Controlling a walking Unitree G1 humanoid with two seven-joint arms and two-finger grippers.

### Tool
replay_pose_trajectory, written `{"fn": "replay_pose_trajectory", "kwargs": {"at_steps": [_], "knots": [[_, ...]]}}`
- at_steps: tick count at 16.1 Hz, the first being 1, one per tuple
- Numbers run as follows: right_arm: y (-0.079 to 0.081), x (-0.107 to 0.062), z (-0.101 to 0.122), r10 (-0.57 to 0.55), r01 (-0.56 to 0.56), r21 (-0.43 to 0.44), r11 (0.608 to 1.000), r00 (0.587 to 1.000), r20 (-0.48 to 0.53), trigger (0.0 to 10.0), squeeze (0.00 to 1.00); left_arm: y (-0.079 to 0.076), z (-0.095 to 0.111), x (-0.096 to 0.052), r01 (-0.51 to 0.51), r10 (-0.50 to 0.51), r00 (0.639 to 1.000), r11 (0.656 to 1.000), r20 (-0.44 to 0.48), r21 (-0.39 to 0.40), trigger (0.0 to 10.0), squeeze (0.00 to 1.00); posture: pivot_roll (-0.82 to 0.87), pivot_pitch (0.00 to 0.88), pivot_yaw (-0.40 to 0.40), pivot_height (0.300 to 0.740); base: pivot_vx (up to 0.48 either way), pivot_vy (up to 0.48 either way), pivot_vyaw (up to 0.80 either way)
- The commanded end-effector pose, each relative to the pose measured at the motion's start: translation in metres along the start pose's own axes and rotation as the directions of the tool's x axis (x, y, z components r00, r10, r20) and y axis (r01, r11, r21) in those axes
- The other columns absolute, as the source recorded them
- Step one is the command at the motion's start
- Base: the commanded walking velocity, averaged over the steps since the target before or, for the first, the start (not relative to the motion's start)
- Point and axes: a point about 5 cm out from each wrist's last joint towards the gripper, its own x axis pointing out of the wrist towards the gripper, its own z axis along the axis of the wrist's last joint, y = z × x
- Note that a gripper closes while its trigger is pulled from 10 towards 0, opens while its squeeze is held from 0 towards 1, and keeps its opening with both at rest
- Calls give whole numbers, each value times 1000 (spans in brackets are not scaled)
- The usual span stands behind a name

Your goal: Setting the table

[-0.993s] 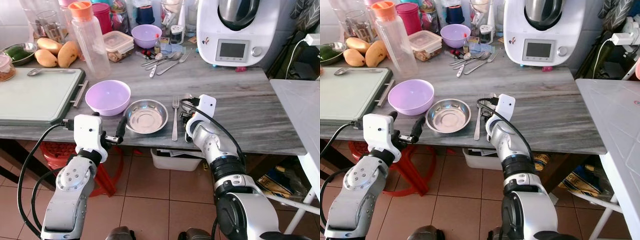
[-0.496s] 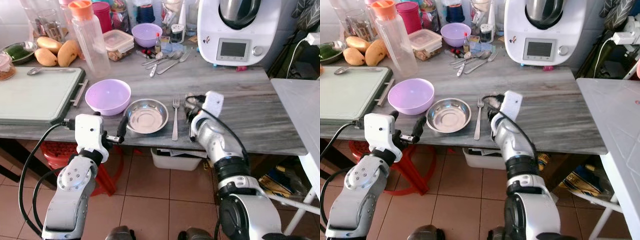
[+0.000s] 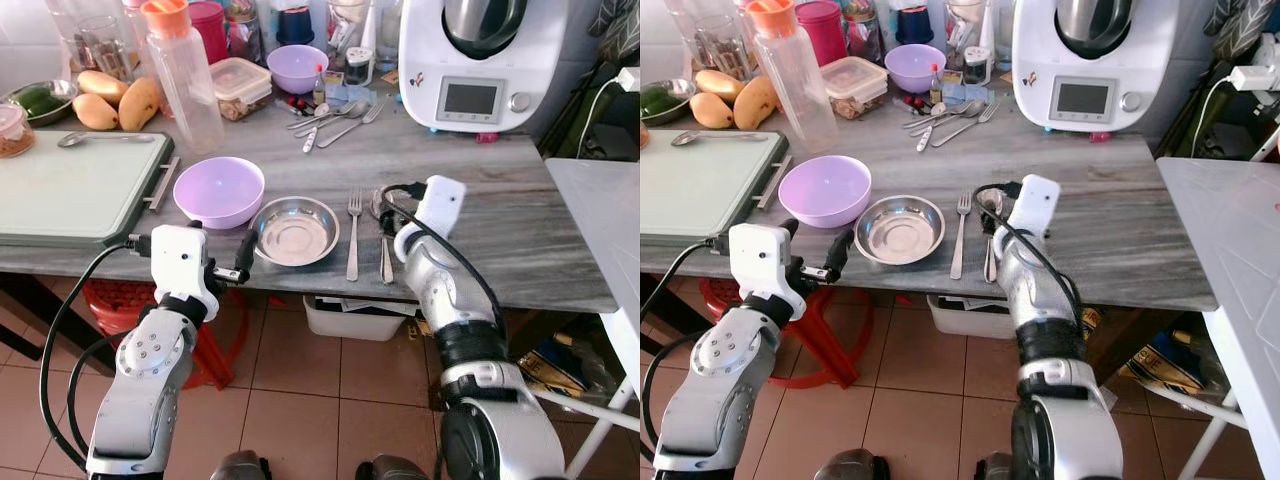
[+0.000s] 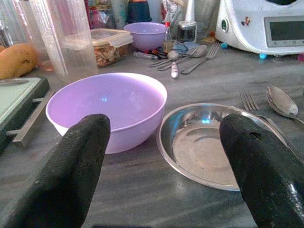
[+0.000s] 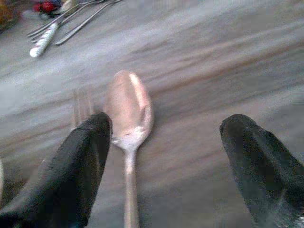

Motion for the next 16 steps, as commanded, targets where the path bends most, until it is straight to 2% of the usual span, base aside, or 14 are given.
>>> {"fn": "replay_pose_trajectory", "kwargs": {"at_steps": [1,3,6,9,13,14,16], "knots": [[-3,-4,4,-36,37,-36,999,999,33,10000,1000,0,1,1,4,-4,1000,1000,5,4,10000,0,17,0,7,740,0,0,0],[-8,-9,4,-63,68,-85,994,996,60,10000,1000,0,1,0,6,-6,1000,1000,3,4,10000,0,14,0,11,740,0,0,0],[-20,-15,-7,-140,142,-131,981,990,24,10000,1000,-1,0,-2,13,-13,1000,1000,-5,1,10000,0,14,0,16,740,0,0,0],[-22,-17,-16,-155,149,-129,980,987,-42,10000,1000,-1,0,-5,16,-16,1000,1000,-11,1,10000,0,21,0,16,740,0,0,0],[-24,-15,-17,-151,139,-147,979,986,-73,10000,1000,0,0,-10,11,-11,1000,1000,-24,2,10000,0,26,14,18,740,0,0,0],[-23,-14,-17,-133,120,-145,982,987,-85,10000,976,0,-1,-11,11,-11,1000,1000,-27,2,10000,0,27,18,20,740,0,0,0],[-22,-11,-17,-115,97,-169,981,988,-101,10000,839,0,-1,-12,12,-12,999,1000,-35,2,10000,0,27,29,22,740,0,0,0]]}}
